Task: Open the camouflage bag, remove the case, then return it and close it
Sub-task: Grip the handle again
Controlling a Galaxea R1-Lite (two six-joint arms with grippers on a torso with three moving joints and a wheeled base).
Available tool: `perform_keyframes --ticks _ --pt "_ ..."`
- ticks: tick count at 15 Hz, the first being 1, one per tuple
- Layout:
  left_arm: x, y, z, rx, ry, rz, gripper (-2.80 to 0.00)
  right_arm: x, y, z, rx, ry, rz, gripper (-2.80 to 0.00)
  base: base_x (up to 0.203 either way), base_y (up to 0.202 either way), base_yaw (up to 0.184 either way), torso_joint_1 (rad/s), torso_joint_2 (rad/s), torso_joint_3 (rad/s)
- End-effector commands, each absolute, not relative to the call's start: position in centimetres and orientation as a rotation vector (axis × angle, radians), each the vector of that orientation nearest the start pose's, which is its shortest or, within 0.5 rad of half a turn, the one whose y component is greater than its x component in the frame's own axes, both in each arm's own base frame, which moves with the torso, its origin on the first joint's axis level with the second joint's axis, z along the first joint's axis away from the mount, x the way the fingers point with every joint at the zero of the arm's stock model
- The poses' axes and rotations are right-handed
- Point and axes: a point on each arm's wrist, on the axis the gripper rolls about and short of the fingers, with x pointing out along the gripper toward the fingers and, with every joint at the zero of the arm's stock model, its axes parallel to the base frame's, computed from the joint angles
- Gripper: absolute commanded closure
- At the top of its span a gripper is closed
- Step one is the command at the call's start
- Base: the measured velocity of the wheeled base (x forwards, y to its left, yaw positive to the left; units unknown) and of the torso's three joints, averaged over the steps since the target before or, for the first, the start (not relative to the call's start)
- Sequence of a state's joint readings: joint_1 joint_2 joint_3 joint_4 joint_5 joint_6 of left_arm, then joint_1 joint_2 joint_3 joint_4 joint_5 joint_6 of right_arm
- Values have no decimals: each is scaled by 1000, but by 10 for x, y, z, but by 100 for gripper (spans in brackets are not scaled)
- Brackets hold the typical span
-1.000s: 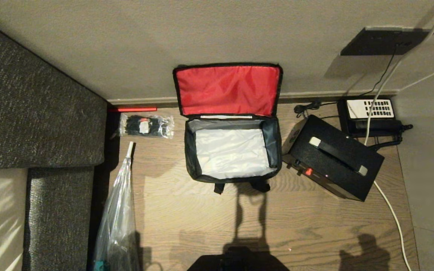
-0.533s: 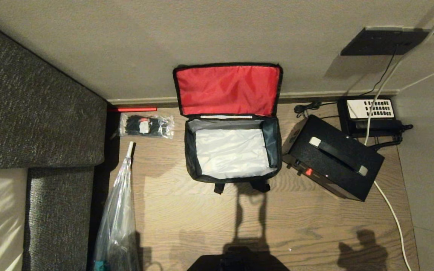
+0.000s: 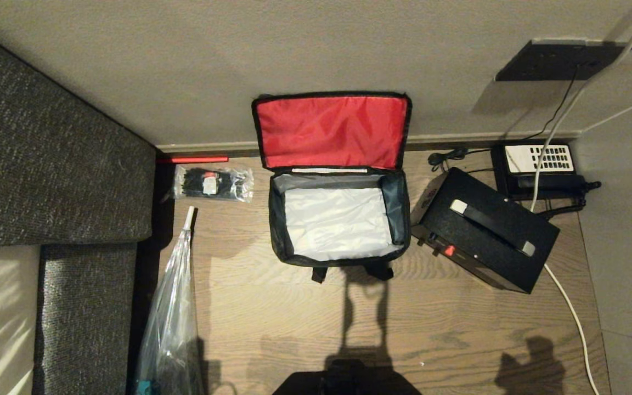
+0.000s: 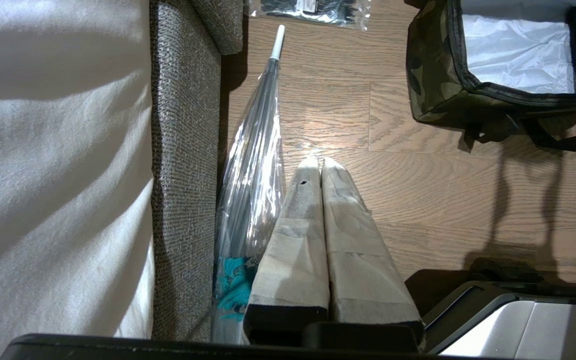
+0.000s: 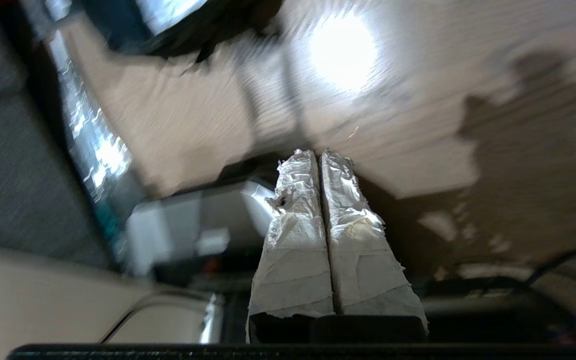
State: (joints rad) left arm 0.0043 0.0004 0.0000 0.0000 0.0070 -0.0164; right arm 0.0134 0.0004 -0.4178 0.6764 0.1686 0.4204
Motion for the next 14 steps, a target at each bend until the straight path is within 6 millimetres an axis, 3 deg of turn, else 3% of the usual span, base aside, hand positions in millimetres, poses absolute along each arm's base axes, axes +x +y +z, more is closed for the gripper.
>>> perform_keyframes --ticks 1,3,7,10,14 --pt "-23 0 75 -17 1 12 0 -72 4 119 423 289 176 0 0 0 0 0 0 0" --pt "-23 0 75 -17 1 12 0 -59 4 136 432 325 170 0 0 0 0 0 0 0" --pt "-23 0 75 -17 1 12 0 7 6 184 415 415 203 0 0 0 0 0 0 0" --pt "-23 0 75 -17 1 12 0 51 7 192 298 517 243 0 0 0 0 0 0 0" --pt "-23 0 75 -17 1 12 0 131 9 186 138 675 303 0 0 0 0 0 0 0"
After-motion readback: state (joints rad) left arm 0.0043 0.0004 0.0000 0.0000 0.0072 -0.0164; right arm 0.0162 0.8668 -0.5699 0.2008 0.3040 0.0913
